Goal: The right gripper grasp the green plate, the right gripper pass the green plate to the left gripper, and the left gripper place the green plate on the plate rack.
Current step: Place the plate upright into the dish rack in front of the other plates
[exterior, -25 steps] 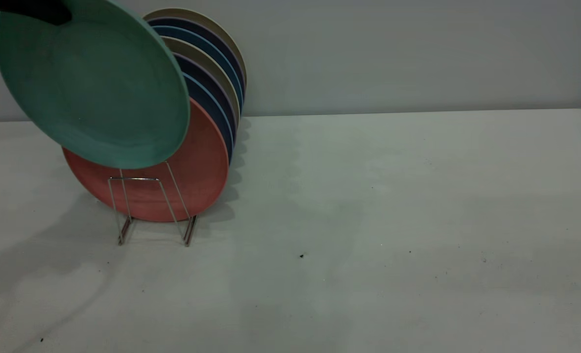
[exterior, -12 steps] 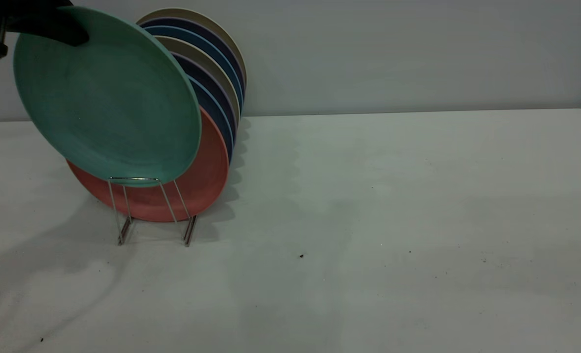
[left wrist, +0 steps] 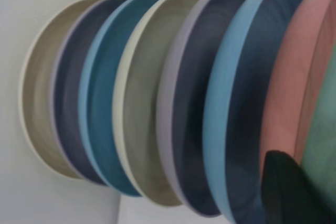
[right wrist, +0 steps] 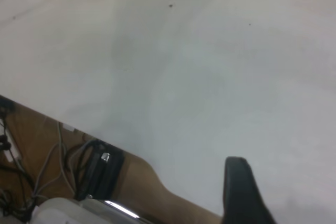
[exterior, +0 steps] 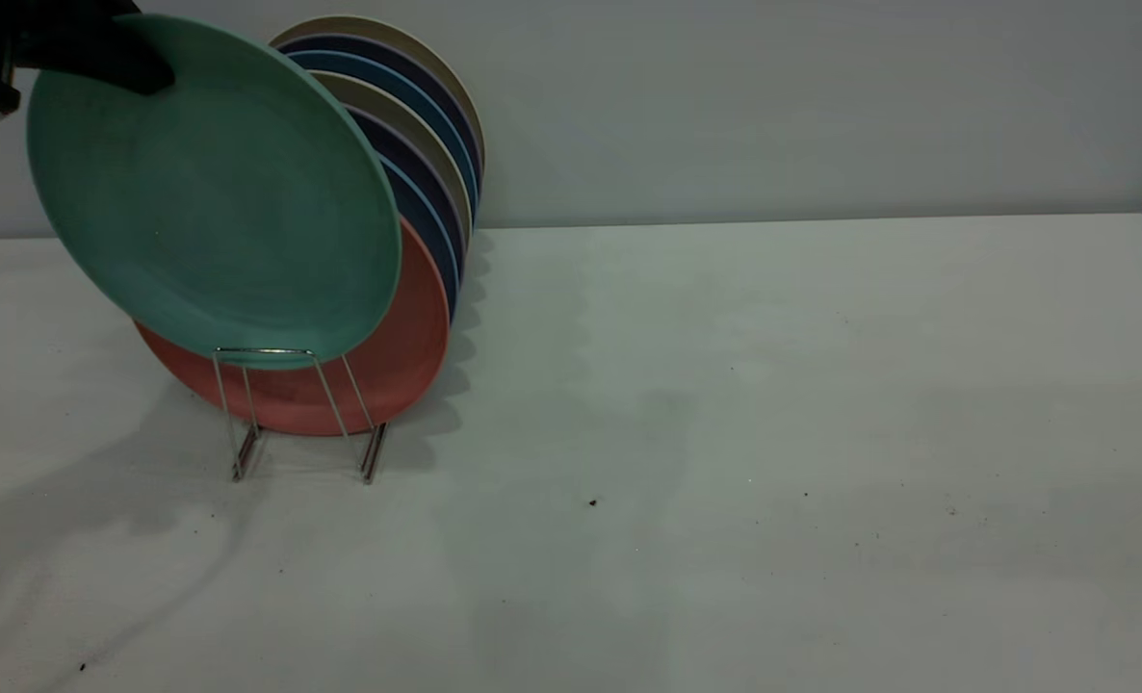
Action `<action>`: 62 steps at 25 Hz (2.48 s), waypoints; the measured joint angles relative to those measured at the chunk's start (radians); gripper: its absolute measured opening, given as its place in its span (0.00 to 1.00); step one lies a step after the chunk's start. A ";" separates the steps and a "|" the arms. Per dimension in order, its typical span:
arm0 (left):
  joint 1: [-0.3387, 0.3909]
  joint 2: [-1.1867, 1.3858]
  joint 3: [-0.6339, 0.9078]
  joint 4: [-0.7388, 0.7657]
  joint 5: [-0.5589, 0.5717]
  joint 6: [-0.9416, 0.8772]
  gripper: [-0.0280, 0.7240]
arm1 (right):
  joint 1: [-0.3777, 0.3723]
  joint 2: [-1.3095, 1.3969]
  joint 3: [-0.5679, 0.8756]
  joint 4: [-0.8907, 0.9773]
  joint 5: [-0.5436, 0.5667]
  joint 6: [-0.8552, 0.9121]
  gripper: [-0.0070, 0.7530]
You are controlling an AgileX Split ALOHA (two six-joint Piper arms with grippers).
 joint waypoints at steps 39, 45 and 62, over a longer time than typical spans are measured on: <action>0.000 0.030 0.079 -0.006 -0.076 -0.182 0.59 | 0.000 0.000 0.000 -0.041 0.000 0.000 0.59; 0.000 0.030 0.079 -0.007 -0.073 -0.248 0.67 | 0.000 0.000 0.000 -0.052 0.000 0.004 0.59; 0.000 0.030 0.079 0.019 0.035 -0.299 0.74 | 0.000 0.000 0.000 -0.053 0.000 0.007 0.59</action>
